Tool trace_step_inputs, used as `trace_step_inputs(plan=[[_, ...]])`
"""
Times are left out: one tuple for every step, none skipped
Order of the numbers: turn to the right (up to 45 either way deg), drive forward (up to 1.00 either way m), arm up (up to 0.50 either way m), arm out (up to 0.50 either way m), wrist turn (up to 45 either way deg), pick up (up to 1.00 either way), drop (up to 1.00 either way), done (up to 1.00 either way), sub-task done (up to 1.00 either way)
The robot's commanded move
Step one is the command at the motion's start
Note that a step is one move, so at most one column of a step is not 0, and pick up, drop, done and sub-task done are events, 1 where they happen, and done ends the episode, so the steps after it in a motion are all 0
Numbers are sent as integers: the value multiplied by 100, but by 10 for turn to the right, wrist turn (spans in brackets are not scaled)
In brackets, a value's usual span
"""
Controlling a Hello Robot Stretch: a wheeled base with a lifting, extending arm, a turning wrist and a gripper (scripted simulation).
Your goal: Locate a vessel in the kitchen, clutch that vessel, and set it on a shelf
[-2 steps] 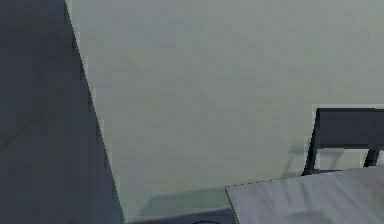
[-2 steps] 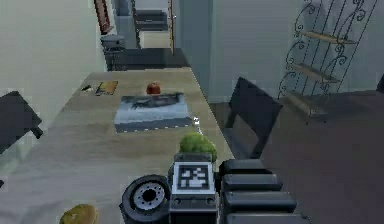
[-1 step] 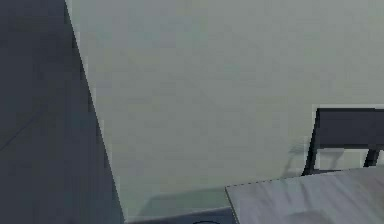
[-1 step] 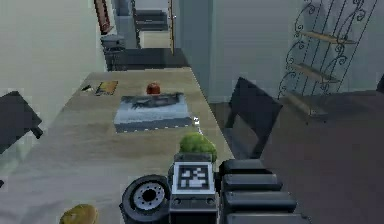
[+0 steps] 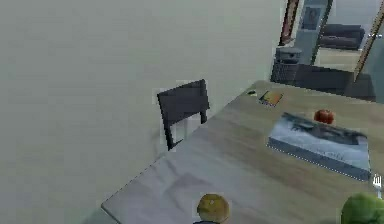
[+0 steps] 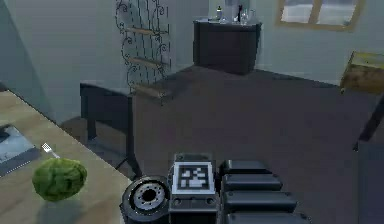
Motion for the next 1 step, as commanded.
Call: trace_step_inputs(plan=[[450,0,0,0,0,0,0,0,0]])
